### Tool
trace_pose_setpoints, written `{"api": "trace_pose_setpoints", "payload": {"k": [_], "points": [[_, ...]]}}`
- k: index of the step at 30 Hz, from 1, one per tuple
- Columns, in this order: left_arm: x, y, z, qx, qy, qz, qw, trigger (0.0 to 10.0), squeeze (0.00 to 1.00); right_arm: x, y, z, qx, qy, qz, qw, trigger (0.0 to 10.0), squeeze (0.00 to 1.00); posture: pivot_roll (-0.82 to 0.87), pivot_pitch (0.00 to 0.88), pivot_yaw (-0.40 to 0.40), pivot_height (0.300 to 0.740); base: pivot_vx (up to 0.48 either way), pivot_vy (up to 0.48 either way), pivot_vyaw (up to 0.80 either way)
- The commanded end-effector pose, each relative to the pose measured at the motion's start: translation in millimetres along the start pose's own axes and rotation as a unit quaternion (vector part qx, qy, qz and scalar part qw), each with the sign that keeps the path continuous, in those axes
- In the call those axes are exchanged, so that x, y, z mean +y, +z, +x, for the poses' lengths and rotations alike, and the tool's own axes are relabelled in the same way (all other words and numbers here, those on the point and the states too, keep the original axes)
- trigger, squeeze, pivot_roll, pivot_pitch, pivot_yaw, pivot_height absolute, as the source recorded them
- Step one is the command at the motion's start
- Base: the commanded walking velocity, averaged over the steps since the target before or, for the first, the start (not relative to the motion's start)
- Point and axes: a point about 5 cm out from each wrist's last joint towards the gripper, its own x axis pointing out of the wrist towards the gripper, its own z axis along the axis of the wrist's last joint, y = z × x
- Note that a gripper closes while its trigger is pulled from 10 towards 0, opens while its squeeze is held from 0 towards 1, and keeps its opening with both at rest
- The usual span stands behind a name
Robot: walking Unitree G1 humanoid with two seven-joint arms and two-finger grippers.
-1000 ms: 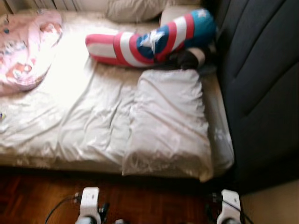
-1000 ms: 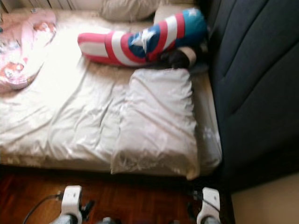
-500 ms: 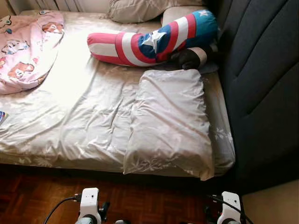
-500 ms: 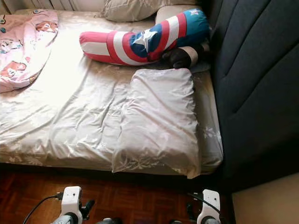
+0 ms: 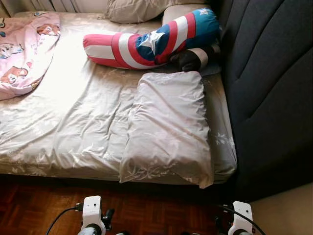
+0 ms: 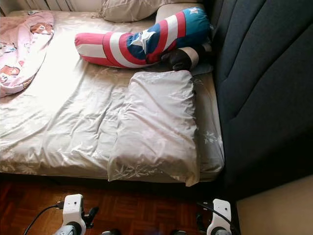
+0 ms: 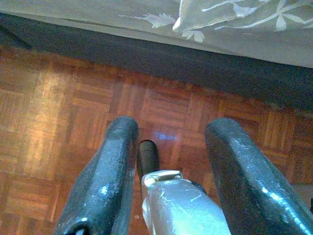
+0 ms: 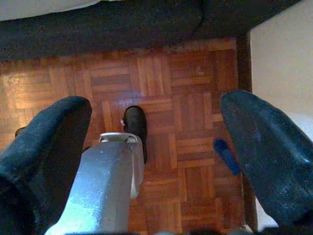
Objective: Clean up the room
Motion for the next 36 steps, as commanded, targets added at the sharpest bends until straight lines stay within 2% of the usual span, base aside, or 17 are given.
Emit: {"api": "trace_pose_setpoints", "payload": {"k": [1, 14, 21, 24, 27, 36], "points": [[1.0, -9.3, -3.3, 0.015, 0.003, -0.006, 1.0, 10.0, 0.0, -2.4, -8.1, -1.9, 0.011, -0.002, 0.002, 1.0, 10.0, 0.0, 0.01, 0.175, -0.009, 0.74, 0.0, 0.0, 0.0], [-0.7, -9.3, -2.9, 0.017, 0.0, 0.007, 1.0, 10.0, 0.0, -1.5, -9.9, -2.2, 0.013, 0.0, 0.002, 1.0, 10.0, 0.0, 0.01, 0.164, -0.002, 0.74, 0.0, 0.0, 0.0], [-2.9, -5.0, -1.4, 0.007, -0.002, 0.008, 1.0, 10.0, 0.0, -0.5, -8.1, -2.2, 0.006, 0.012, -0.016, 1.0, 10.0, 0.0, 0.0, 0.166, -0.003, 0.74, 0.352, 0.0, 0.11], [-4.4, -1.4, -0.1, -0.001, -0.003, 0.008, 1.0, 10.0, 0.0, -0.6, -8.8, -2.3, 0.008, 0.011, -0.006, 1.0, 10.0, 0.0, 0.0, 0.168, -0.005, 0.74, 0.429, 0.0, 0.8], [-4.7, -0.1, 0.2, -0.004, -0.004, 0.008, 1.0, 10.0, 0.0, -0.7, -9.3, -2.4, 0.006, 0.008, 0.008, 1.0, 10.0, 0.0, 0.0, 0.171, -0.006, 0.74, 0.431, 0.0, 0.0], [-9.4, 6.8, 2.3, -0.02, -0.012, 0.009, 1.0, 10.0, 0.0, -0.7, -8.6, -2.3, 0.003, 0.006, 0.012, 1.0, 10.0, 0.0, 0.0, 0.18, -0.009, 0.74, 0.387, 0.0, 0.0]]}}
